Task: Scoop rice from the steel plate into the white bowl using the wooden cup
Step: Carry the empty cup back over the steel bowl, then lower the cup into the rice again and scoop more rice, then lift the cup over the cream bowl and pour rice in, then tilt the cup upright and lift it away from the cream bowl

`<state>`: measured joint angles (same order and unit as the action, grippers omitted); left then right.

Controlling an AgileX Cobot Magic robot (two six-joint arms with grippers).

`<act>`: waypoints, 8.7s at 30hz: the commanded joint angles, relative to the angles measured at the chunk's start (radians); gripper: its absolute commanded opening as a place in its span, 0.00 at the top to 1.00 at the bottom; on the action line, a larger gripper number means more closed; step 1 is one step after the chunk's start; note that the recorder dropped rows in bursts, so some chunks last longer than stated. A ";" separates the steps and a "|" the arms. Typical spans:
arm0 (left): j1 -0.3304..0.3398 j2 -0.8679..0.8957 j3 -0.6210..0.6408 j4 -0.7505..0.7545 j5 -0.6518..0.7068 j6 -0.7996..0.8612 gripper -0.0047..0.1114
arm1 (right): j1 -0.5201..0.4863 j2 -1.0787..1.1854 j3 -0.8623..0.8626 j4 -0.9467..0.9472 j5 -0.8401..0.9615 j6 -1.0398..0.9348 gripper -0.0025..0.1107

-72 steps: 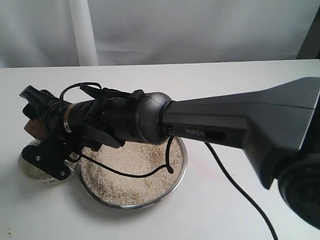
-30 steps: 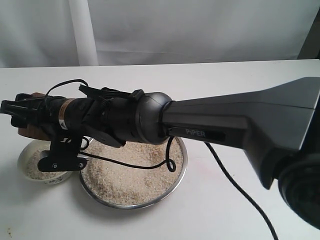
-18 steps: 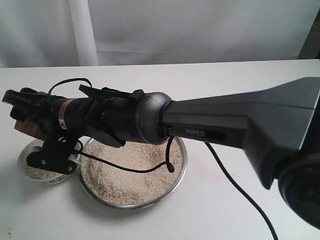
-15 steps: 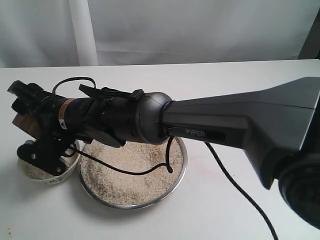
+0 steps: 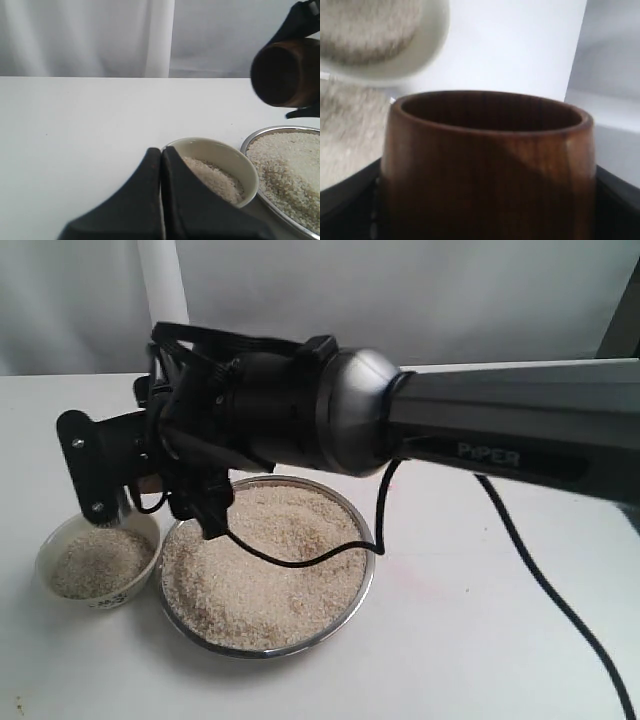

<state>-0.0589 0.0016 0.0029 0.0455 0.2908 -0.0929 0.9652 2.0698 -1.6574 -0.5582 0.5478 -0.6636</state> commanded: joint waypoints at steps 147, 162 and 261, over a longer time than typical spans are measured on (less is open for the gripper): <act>-0.004 -0.002 -0.003 -0.008 -0.006 -0.003 0.96 | -0.177 0.001 0.753 0.465 -1.419 0.351 0.98; -0.004 -0.002 -0.003 -0.008 -0.006 -0.003 0.96 | -0.155 -0.016 0.571 0.422 -1.142 0.312 0.98; -0.004 -0.002 -0.003 -0.008 -0.006 -0.003 0.96 | -0.009 0.194 -0.101 0.128 -0.469 -0.981 0.98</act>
<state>-0.0589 0.0016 0.0029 0.0455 0.2908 -0.0929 0.9626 2.2731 -1.7506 -0.4507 0.0813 -1.7164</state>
